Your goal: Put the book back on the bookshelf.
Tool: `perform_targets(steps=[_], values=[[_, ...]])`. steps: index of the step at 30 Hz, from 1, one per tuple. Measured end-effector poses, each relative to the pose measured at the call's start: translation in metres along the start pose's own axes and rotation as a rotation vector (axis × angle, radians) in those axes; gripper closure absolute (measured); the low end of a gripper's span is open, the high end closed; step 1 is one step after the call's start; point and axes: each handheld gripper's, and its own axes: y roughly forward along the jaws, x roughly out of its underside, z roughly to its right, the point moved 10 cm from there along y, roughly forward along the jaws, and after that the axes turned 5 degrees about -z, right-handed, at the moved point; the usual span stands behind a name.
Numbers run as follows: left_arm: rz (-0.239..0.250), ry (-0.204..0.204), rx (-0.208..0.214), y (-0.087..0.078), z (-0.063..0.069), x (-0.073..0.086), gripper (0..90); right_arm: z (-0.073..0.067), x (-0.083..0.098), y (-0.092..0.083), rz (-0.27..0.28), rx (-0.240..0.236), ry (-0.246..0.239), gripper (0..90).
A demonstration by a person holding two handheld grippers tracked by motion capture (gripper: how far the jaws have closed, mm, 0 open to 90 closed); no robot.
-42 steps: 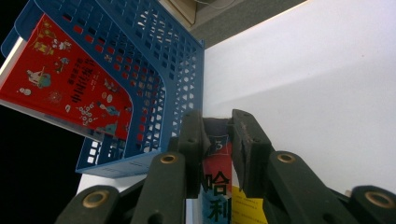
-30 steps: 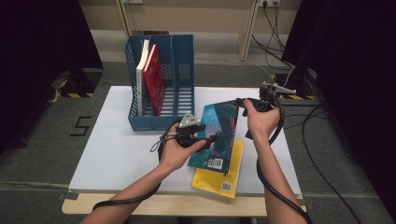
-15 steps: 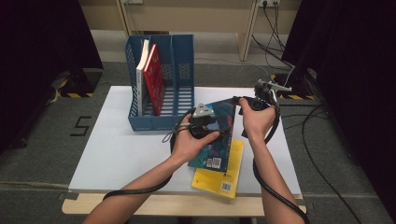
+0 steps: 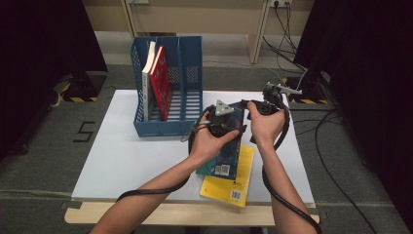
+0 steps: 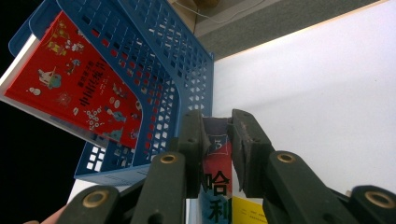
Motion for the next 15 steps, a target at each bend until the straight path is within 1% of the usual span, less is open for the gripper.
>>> perform_targets(steps=[4, 6, 8, 9, 11, 13, 15], values=[[-0.006, 0.016, -0.018, 0.0028, 0.0007, -0.0016, 27.7, -0.0013, 0.0005, -0.0007, 0.0, 0.001, -0.003, 75.4], [-0.015, 0.029, -0.038, 0.0042, -0.0002, -0.0012, 27.8, -0.0021, 0.0004, -0.001, 0.002, 0.0, -0.007, 75.4], [-0.023, 0.033, -0.049, 0.0058, -0.0002, -0.0002, 27.9, -0.0031, 0.0004, -0.0014, 0.003, -0.001, -0.006, 75.4], [-0.027, 0.044, -0.06, 0.0067, -0.0007, 0.0005, 27.9, -0.0033, 0.0003, -0.0015, 0.004, -0.001, -0.013, 75.4], [-0.035, 0.049, -0.065, 0.008, -0.0004, 0.002, 28.0, -0.0049, 0.0009, -0.0022, 0.001, -0.004, -0.012, 75.4], [-0.044, 0.061, -0.075, 0.009, -0.0003, 0.0031, 27.7, -0.006, 0.001, -0.0026, 0.003, -0.005, -0.012, 75.4], [-0.064, 0.074, -0.085, 0.0095, -0.0002, 0.0042, 26.9, -0.0067, 0.0009, -0.0029, 0.004, -0.005, -0.017, 75.4]])
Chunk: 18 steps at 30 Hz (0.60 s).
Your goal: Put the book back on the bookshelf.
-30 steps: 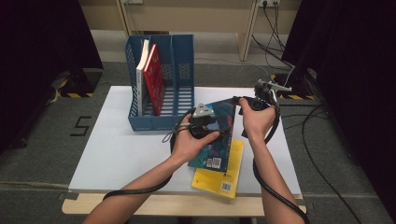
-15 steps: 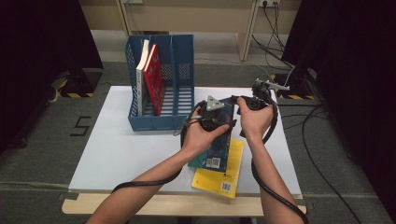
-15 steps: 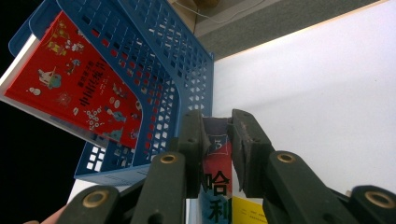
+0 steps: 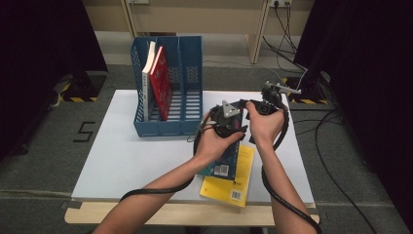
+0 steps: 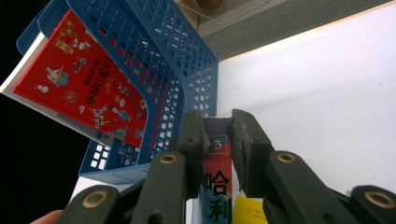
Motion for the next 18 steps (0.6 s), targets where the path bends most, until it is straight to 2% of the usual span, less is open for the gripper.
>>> perform_targets(steps=[4, 13, 16, 18], values=[[-0.024, 0.02, -0.027, 0.0013, -0.0002, 0.0, 26.2, -0.003, 0.0003, -0.0004, 0.0, -0.004, 0.005, 75.4], [-0.054, 0.019, -0.062, 0.0026, -0.0024, 0.0004, 25.7, -0.0064, 0.0008, -0.0014, 0.001, -0.02, 0.008, 75.3], [-0.086, 0.051, -0.099, 0.0043, -0.006, 0.0037, 27.3, -0.0086, 0.0008, -0.0022, 0.002, -0.025, 0.004, 75.3], [-0.085, 0.018, -0.084, 0.0049, -0.0068, 0.0044, 26.3, -0.0101, 0.0011, -0.0026, 0.0, -0.027, 0.003, 75.3]])
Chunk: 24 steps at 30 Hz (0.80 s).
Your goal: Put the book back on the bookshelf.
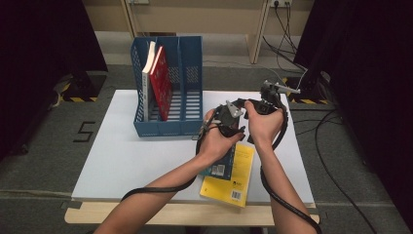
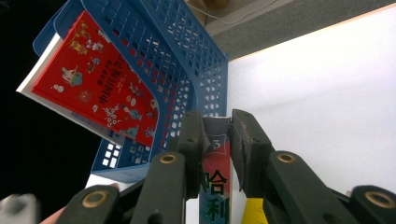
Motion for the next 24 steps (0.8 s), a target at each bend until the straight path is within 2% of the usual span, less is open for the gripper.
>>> perform_targets(steps=[5, 8, 10, 16, 17, 18, 19, 20, 22, 23, 24], values=[[0.012, -0.02, 0.008, -0.005, -0.001, 0.0, 33.9, -0.001, 0.0, 0.001, -0.001, -0.009, 0.0, 75.2], [0.012, 0.002, -0.001, -0.011, -0.003, 0.0, 39.7, -0.003, -0.001, 0.002, -0.001, -0.021, -0.002, 74.9], [0.01, 0.012, -0.015, -0.015, -0.005, 0.0, 41.9, -0.007, 0.0, 0.003, -0.002, -0.024, -0.022, 74.7], [-0.025, 0.051, -0.025, -0.023, -0.013, 0.002, 48.0, -0.017, -0.001, 0.007, -0.02, -0.056, -0.053, 73.8], [-0.043, 0.063, -0.032, -0.025, -0.015, 0.003, 50.0, -0.019, -0.001, 0.008, -0.023, -0.064, -0.06, 77.2], [-0.055, 0.045, -0.027, -0.025, -0.016, 0.006, 53.5, -0.021, 0.0, 0.008, -0.03, -0.076, -0.067, 78.0], [-0.048, 0.043, -0.002, -0.023, -0.016, 0.009, 63.6, -0.024, 0.001, 0.009, -0.037, -0.112, -0.057, 75.6], [-0.042, 0.036, 0.011, -0.02, -0.016, 0.011, 67.0, -0.028, 0.002, 0.01, -0.044, -0.128, -0.057, 73.5], [-0.044, 0.028, 0.058, -0.021, -0.011, 0.014, 70.5, -0.029, 0.004, 0.014, -0.046, -0.125, -0.074, 73.2], [-0.046, 0.057, 0.04, -0.023, -0.01, 0.015, 71.4, -0.028, 0.004, 0.014, -0.042, -0.127, -0.072, 73.2], [-0.039, 0.068, 0.03, -0.024, -0.009, 0.015, 71.4, -0.027, 0.002, 0.012, -0.028, -0.133, -0.07, 73.3]])
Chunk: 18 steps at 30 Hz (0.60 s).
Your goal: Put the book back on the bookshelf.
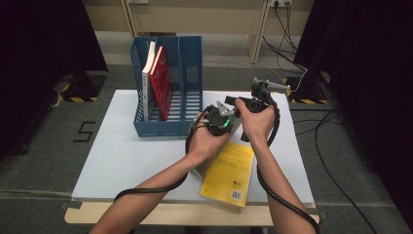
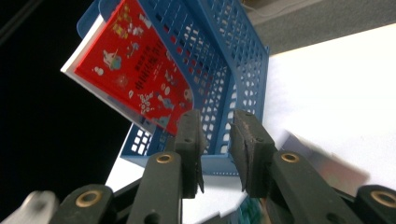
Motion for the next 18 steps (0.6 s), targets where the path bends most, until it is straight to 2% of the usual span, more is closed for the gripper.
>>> perform_targets(steps=[2, 5, 7, 8, 13, 16, 18], values=[[0.004, 0.008, -0.004, -0.002, -0.002, 0.001, 71.4, 0.002, -0.004, -0.008, 0.037, -0.01, 0.009, 73.0], [0.016, -0.007, 0.004, -0.005, -0.008, 0.001, 71.4, 0.006, -0.012, -0.023, 0.099, -0.004, 0.017, 75.0], [0.027, -0.011, 0.013, -0.008, -0.011, 0.002, 71.4, 0.016, -0.016, -0.029, 0.114, 0.038, 0.01, 76.8], [0.034, -0.02, 0.022, -0.01, -0.012, 0.003, 71.4, 0.02, -0.016, -0.03, 0.111, 0.035, 0.025, 77.7], [0.067, -0.04, 0.045, -0.021, -0.02, 0.006, 71.4, 0.039, -0.01, -0.021, 0.062, 0.063, 0.039, 84.2], [0.083, -0.048, 0.052, -0.027, -0.026, 0.009, 71.5, 0.044, -0.004, -0.011, 0.032, 0.063, 0.032, 86.9], [0.093, -0.051, 0.06, -0.032, -0.028, 0.011, 71.6, 0.042, -0.001, -0.003, 0.018, 0.052, 0.024, 87.5]])
